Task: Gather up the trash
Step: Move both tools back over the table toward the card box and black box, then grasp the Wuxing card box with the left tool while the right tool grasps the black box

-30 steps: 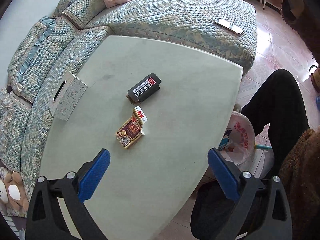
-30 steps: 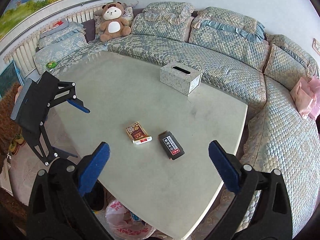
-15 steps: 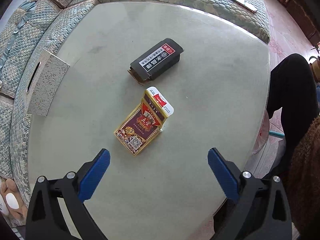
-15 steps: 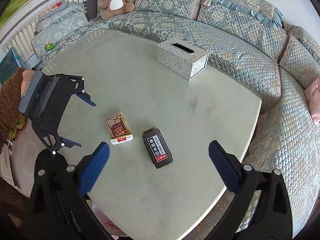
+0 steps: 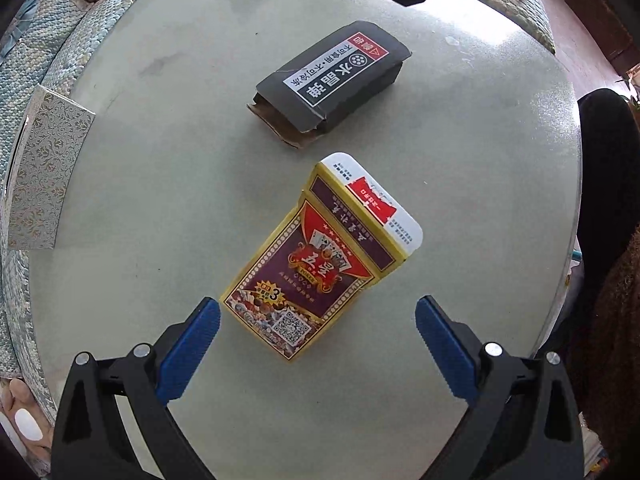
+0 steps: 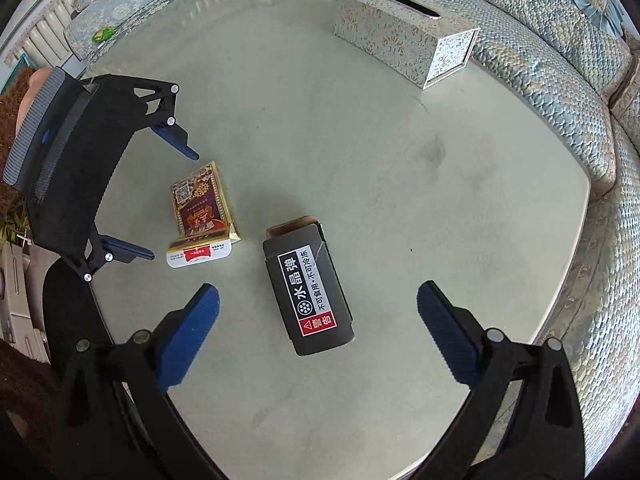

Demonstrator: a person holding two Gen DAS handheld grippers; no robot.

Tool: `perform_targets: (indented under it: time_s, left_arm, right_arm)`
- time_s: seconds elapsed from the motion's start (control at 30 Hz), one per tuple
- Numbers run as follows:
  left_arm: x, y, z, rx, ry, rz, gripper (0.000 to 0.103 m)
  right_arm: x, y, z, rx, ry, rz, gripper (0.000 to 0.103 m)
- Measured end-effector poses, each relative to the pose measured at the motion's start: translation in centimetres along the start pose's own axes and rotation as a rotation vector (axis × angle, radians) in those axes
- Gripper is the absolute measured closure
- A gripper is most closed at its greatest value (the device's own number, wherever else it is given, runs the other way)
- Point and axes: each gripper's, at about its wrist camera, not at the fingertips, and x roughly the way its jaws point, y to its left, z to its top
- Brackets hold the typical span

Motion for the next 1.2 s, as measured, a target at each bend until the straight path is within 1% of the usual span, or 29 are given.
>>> perform_targets:
  time_s: [0.17,0.23,0.33,0.47,0.57,0.67,0.73,0.77,0.83,0.87,0.9,0.93,0.97,1.0,1.07,1.1,1.2]
  left_arm:
    - [1.7,0.2,0.5,0.029,0.018,-0.017,0.007]
    - [2.2,0.0,0.7,0.048,0.034,0.001,0.007]
    - [3.0,0.0,0.9,0.063,0.041,0.007,0.007]
    - [4.0,0.1,1.0,0.052,0.056,0.008,0.006]
    - [4.2,0.6,1.1,0.033,0.046,-0.002,0.007]
    - [4.4,1.0,1.1,0.025,0.043,-0.003,0.007]
    - [4.4,1.1,1.0,0.015,0.042,-0.015,0.008]
    - [4.4,1.8,0.8,0.01,0.041,-0.021,0.01]
    - [4.3,1.9,0.6,0.009,0.03,-0.034,0.015]
    - [4.2,1.4,0.0,0.006,0.028,-0.045,0.02]
    - [4.1,1.5,-0.1,0.001,0.028,-0.058,0.025]
    - [4.0,1.5,-0.2,-0.004,0.026,-0.069,0.027]
    - [4.0,1.5,-0.4,-0.011,0.021,-0.07,0.029]
    - [4.0,1.6,-0.5,-0.022,0.013,-0.071,0.03]
    - [3.8,1.9,-0.8,-0.059,-0.005,-0.076,0.033]
    - [3.7,2.0,-1.0,-0.083,-0.015,-0.075,0.035]
    - [3.7,2.3,-1.9,-0.184,-0.048,-0.061,0.036]
  right_arm:
    - [2.4,0.1,0.1,-0.028,0.053,0.011,0.006]
    - [3.3,0.3,0.0,-0.042,0.071,0.006,0.006]
    - [4.5,0.5,-0.3,-0.054,0.094,-0.002,0.006]
    - [5.8,0.6,-0.7,-0.049,0.105,-0.038,0.006]
    - [6.8,0.8,-0.9,-0.047,0.115,-0.065,0.006]
    - [7.7,0.7,-1.1,-0.037,0.124,-0.111,0.006]
    - [8.3,0.7,-1.3,-0.027,0.134,-0.123,0.006]
    - [8.6,0.6,-1.3,-0.022,0.142,-0.128,0.006]
    - [8.9,0.5,-1.4,-0.013,0.145,-0.128,0.007]
    - [8.9,0.4,-1.4,0.0,0.141,-0.115,0.011]
    - [8.7,0.3,-1.4,0.015,0.136,-0.094,0.02]
    - [8.5,0.2,-1.4,0.023,0.127,-0.09,0.024]
    - [8.3,0.1,-1.2,0.028,0.121,-0.091,0.031]
    - [8.2,0.1,-1.3,0.036,0.118,-0.092,0.034]
    - [7.9,0.2,-1.4,0.053,0.109,-0.096,0.046]
    - [7.9,0.3,-1.4,0.063,0.11,-0.102,0.048]
    - [7.7,0.6,-1.8,0.088,0.104,-0.128,0.048]
